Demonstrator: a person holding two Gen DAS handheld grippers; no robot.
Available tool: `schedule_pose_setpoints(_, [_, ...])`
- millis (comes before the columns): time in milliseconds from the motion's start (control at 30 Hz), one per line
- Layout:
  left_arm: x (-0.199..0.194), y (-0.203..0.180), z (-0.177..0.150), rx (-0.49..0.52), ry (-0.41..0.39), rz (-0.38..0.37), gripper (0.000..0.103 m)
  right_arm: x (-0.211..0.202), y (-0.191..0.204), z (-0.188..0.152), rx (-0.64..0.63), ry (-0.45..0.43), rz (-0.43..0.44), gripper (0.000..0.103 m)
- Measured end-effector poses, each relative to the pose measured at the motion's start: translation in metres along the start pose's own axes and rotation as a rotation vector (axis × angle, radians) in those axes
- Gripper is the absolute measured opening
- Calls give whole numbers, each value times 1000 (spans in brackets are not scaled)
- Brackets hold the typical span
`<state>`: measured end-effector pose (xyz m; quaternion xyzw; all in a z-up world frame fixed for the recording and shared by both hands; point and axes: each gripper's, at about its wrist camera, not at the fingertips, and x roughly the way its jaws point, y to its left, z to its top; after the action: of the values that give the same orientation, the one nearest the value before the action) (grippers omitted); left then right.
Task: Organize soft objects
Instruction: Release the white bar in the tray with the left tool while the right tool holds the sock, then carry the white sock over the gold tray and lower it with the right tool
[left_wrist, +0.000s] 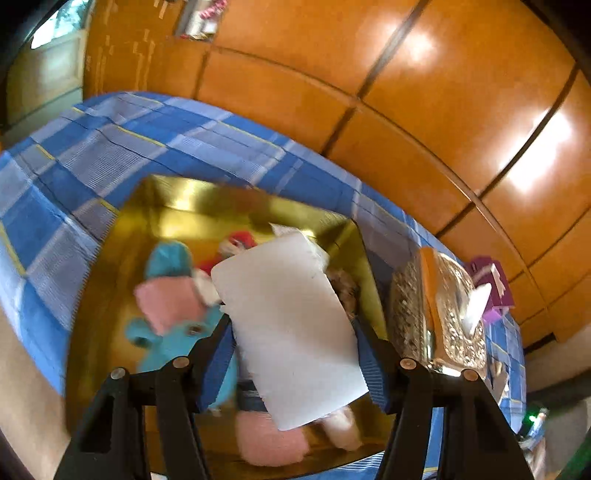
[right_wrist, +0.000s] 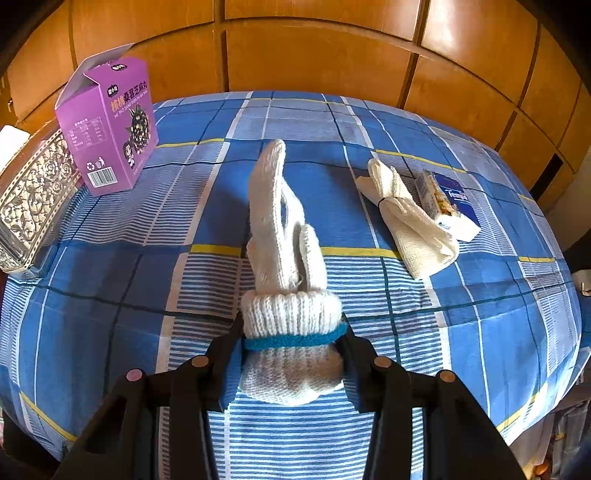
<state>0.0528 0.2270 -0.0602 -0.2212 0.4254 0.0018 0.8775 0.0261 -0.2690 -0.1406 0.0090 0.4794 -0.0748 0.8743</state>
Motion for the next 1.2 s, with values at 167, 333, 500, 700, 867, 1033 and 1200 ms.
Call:
schedule_pose_setpoints(167, [30, -30, 3, 45, 43, -34, 67, 0, 3, 0, -3, 9, -15, 44])
schedule_pose_setpoints(333, [57, -41, 4, 86, 73, 35, 75, -1, 4, -1, 2, 10, -27, 44])
schedule_pose_setpoints(500, [50, -42, -7, 123, 41, 93, 89, -1, 4, -1, 6, 8, -25, 44])
schedule_pose_setpoints(700, [38, -40, -19, 154, 12, 142, 90, -1, 3, -1, 1, 11, -23, 44])
schedule_pose_setpoints(867, [16, -47, -24, 210, -54, 163, 90, 1, 4, 12, -6, 38, -14, 42])
schedule_pose_setpoints(1033, [-1, -52, -29, 255, -91, 169, 91, -6, 17, 46, -34, 11, 21, 42])
schedule_pose_setpoints(1200, [-12, -56, -34, 283, -118, 169, 91, -14, 37, 96, -34, -22, 78, 42])
